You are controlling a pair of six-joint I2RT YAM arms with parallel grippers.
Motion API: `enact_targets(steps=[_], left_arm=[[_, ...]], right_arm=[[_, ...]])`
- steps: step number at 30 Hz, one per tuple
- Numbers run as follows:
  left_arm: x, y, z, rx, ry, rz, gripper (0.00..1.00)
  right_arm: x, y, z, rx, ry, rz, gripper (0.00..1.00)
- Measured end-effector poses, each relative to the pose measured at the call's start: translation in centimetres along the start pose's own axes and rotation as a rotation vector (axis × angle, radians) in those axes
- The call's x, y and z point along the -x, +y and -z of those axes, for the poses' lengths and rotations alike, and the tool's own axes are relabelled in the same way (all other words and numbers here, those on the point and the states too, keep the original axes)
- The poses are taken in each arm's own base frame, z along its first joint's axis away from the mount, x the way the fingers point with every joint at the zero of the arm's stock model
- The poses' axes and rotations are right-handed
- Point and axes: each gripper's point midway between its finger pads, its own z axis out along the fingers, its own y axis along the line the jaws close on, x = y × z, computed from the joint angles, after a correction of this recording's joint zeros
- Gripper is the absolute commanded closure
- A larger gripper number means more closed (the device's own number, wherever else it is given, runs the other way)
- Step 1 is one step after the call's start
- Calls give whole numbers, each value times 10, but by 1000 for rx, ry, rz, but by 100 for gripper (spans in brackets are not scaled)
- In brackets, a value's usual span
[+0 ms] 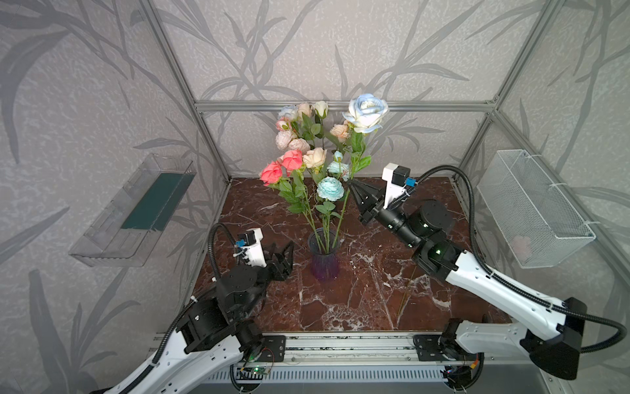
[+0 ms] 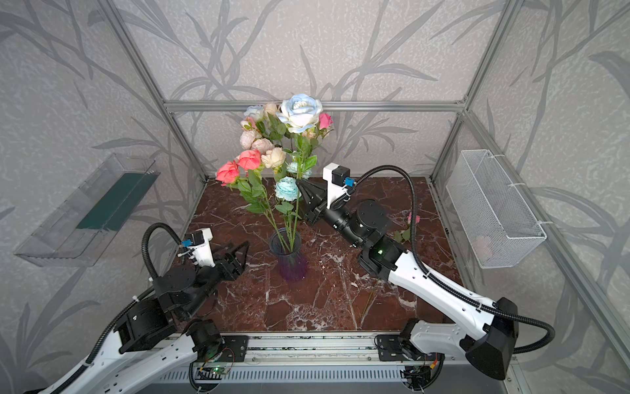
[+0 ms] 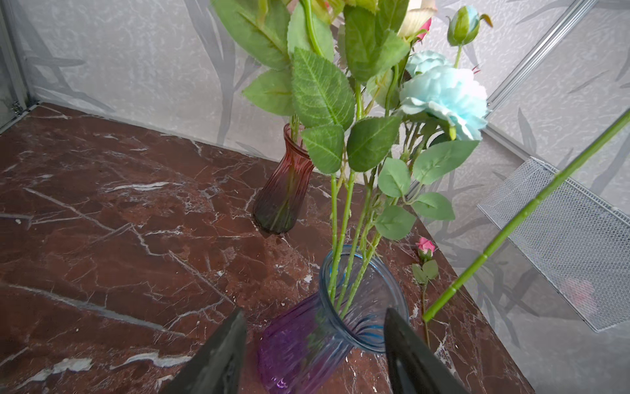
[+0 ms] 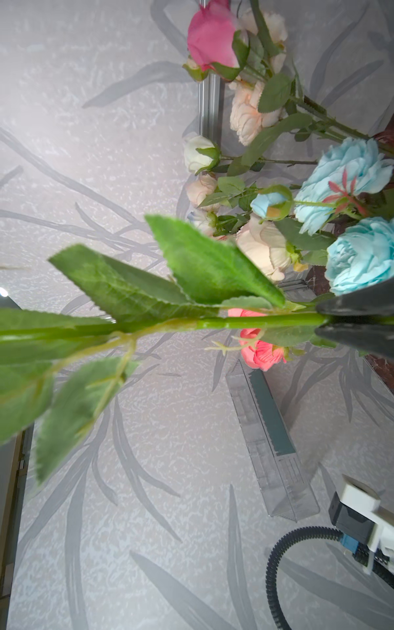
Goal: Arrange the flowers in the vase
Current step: 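Lift the white rose upright with the right gripper over the blue-purple vase, then lower the white rose stem into the blue-purple vase and open the right gripper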
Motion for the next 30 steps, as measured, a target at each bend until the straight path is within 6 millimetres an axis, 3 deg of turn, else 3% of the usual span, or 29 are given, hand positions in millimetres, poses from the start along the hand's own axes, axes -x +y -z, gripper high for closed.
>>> enact_targets(steps=[7, 14, 30], left_arm=[[-5, 7, 2, 11, 0, 11, 34], [-5, 7, 2, 14, -1, 14, 34], [-10, 10, -1, 27, 6, 7, 33]], right_arm=[[-18, -4, -21, -4, 21, 41, 100], [-39, -7, -28, -8, 61, 50, 100], [-59, 27, -26, 59, 80, 26, 100]])
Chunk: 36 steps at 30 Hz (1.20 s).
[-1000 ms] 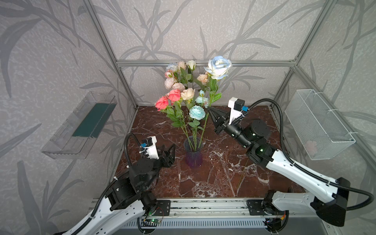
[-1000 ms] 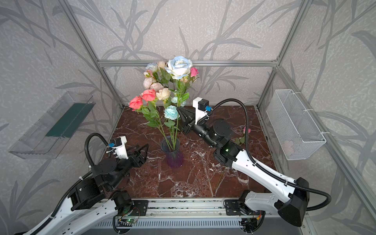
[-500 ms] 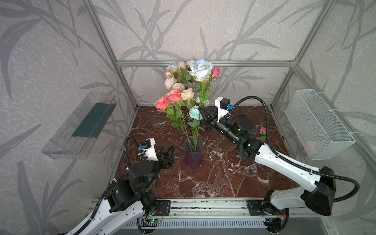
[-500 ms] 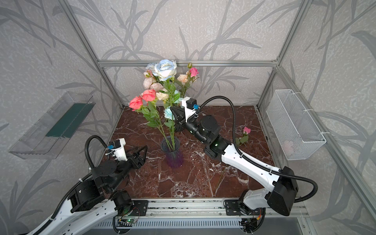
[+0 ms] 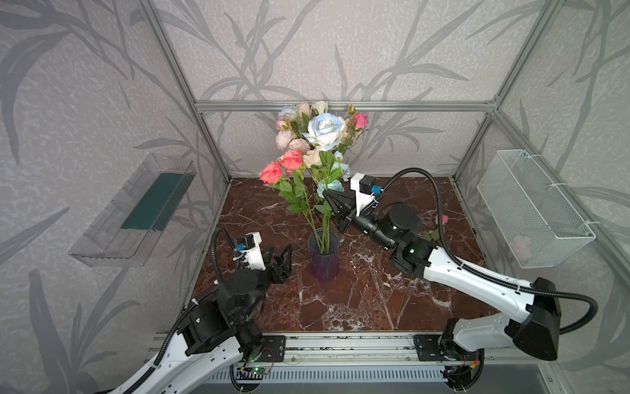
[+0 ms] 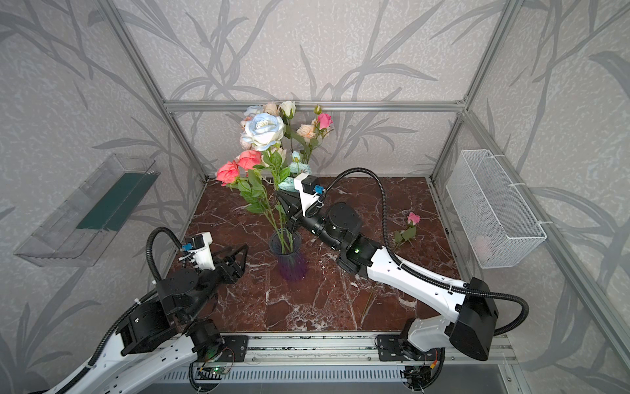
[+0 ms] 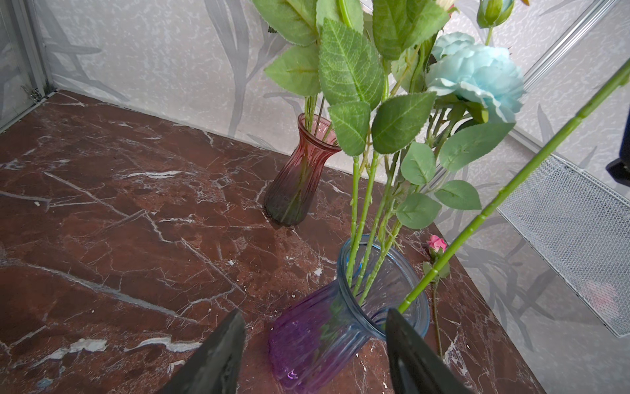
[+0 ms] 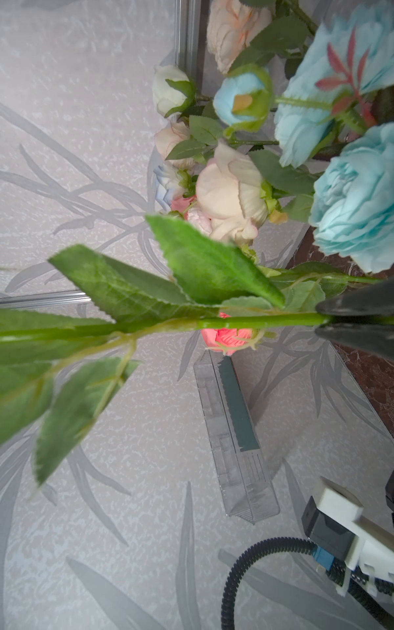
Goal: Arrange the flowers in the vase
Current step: 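Lower the white rose stem into the blue-purple vase and open the right gripper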
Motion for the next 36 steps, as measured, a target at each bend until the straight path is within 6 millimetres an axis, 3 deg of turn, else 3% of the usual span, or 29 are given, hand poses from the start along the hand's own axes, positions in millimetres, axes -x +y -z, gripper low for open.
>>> enact_targets(steps=[5, 12, 17, 22, 25, 28, 36], left_arm=[[0, 0, 0, 0, 0, 0, 33], [0, -1, -1, 0, 0, 0, 33], [-2, -1, -3, 5, 8, -6, 33], [-2, -2, -5, 5, 8, -6, 33], [-2, -3, -6, 5, 10, -7, 33], [-2, -4, -7, 4, 10, -8, 32], [-10, -7, -18, 19, 40, -41, 32]], right_arm=[[-23, -2, -5, -18, 24, -11, 100], [-76, -12, -2, -69, 115, -43, 100], [-93, -18, 3, -102, 144, -54, 96], [-101, -21, 7, -122, 159, -57, 87], [-102, -19, 9, -122, 177, -64, 69], [-97, -14, 14, -116, 177, -64, 59], [-73, 6, 47, -107, 154, -56, 57]])
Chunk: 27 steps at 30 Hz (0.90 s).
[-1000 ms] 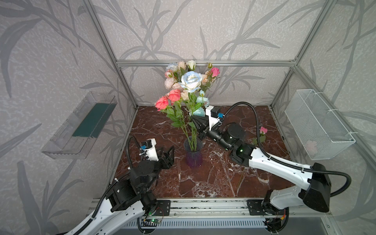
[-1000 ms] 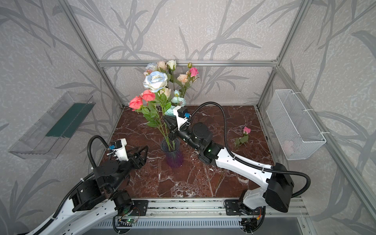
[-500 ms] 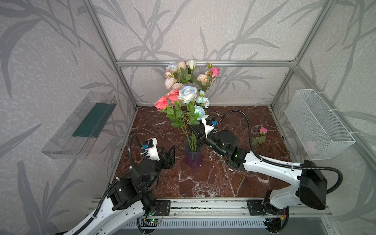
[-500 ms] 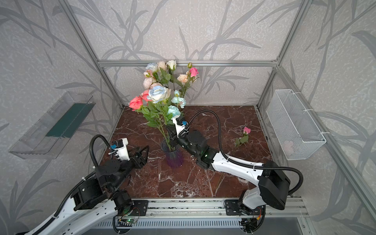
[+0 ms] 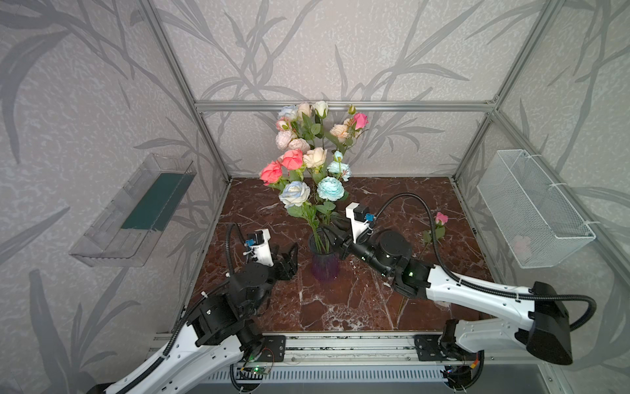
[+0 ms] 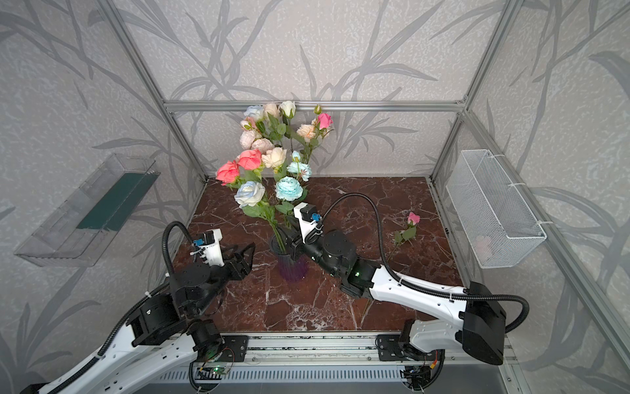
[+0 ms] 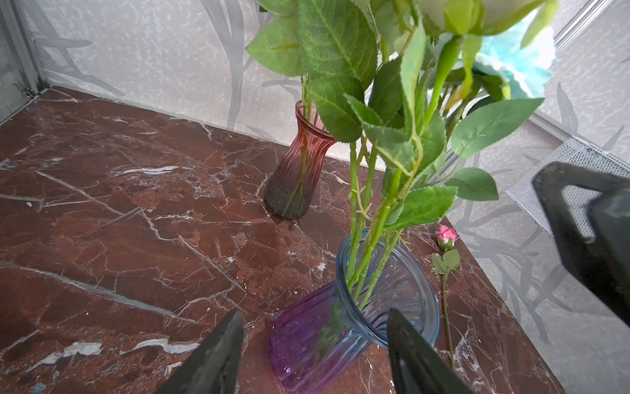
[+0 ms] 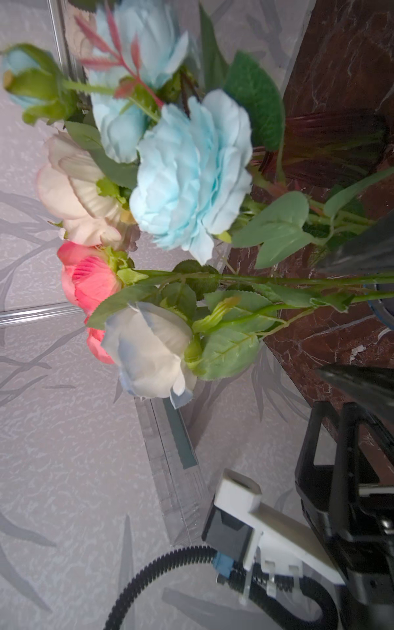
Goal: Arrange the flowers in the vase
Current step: 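Lower the white rose stem into the blue-purple vase and open the right gripper, then move the right gripper to the pink rosebud stem on the table and grasp it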
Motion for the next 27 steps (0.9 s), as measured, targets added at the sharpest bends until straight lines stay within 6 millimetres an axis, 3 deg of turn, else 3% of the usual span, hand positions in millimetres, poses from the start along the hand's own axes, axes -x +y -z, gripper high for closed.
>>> enact_targets(steps=[4, 8, 11, 13, 15, 20, 23, 27], left_arm=[[-2, -1, -2, -2, 10, -10, 32], [-5, 2, 1, -10, 3, -7, 31], [-8, 7, 6, -20, -10, 1, 31], [-9, 10, 9, -25, -17, 7, 31], [-9, 11, 11, -31, -19, 10, 31], [-11, 8, 13, -53, -8, 11, 31], [-13, 5, 13, -74, 5, 13, 31], [-19, -1, 12, -108, 29, 12, 31]], right_arm=[[16, -7, 22, -38, 1, 7, 57], [28, -32, 57, -159, 24, 29, 57], [28, -68, 85, -296, 69, 42, 57], [22, -112, 104, -448, 119, 36, 56], [10, -159, 124, -610, 181, 12, 54], [-45, -272, 179, -992, 399, -134, 53], [-90, -313, 201, -1111, 553, -246, 55], [-140, -340, 222, -1193, 714, -370, 55]])
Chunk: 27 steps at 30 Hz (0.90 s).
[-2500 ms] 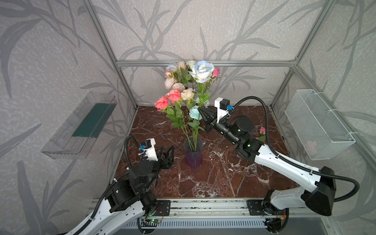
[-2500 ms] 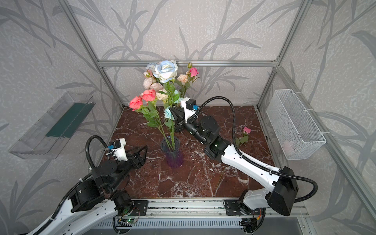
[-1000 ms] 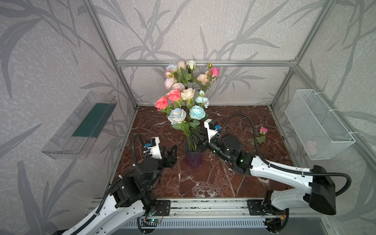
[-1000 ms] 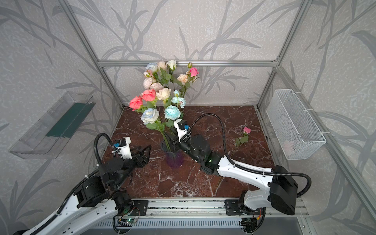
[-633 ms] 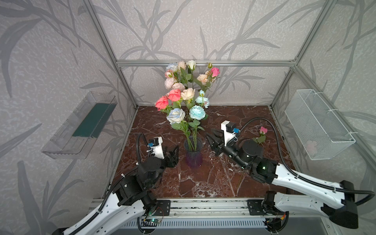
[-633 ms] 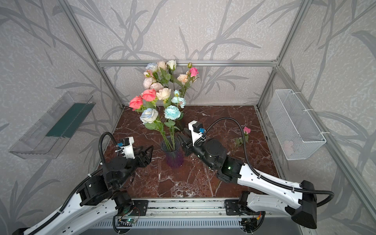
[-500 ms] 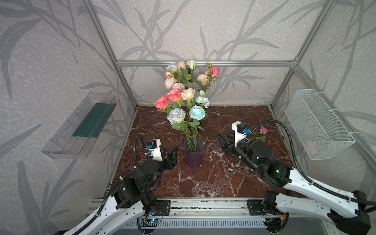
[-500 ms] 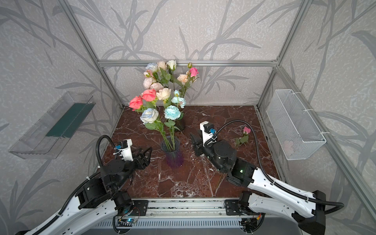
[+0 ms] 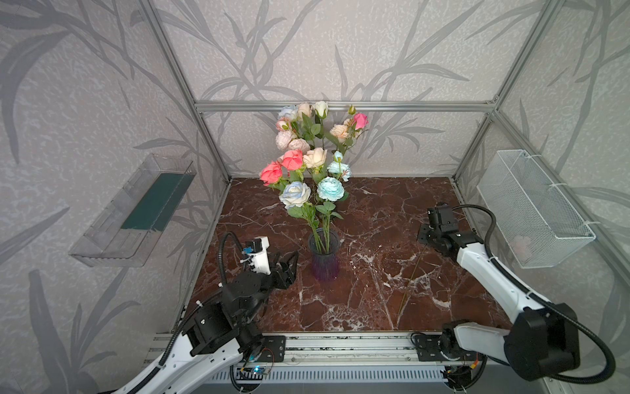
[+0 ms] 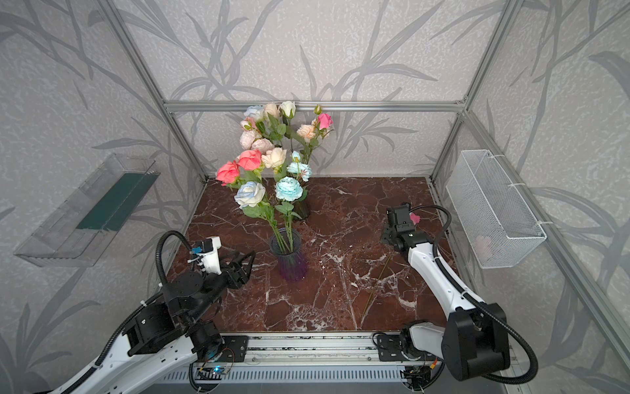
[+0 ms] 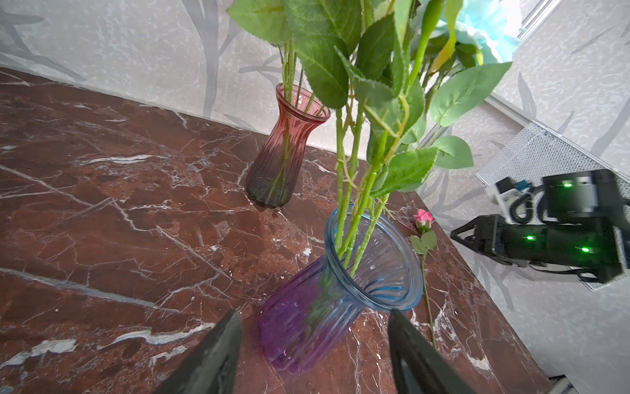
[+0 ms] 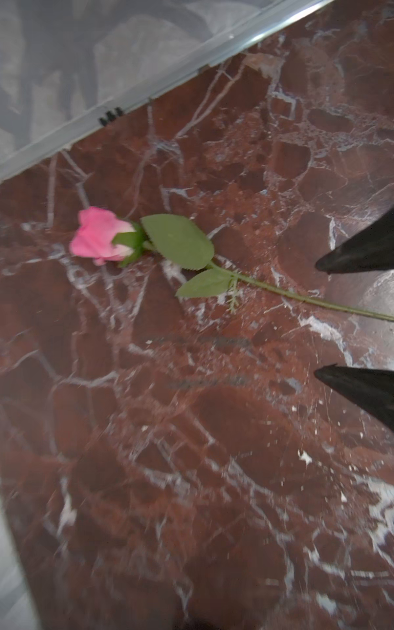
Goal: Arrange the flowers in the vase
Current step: 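Move the right gripper to the pink rosebud stem on the table and grasp it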
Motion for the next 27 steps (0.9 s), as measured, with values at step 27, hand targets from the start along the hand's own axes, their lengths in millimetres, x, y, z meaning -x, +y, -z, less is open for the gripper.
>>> enact_targets(steps=[27], left_arm=[[-17, 14, 0, 21, 13, -2, 31]], right_arm=[[-61, -8, -74, -86, 352, -50, 58]])
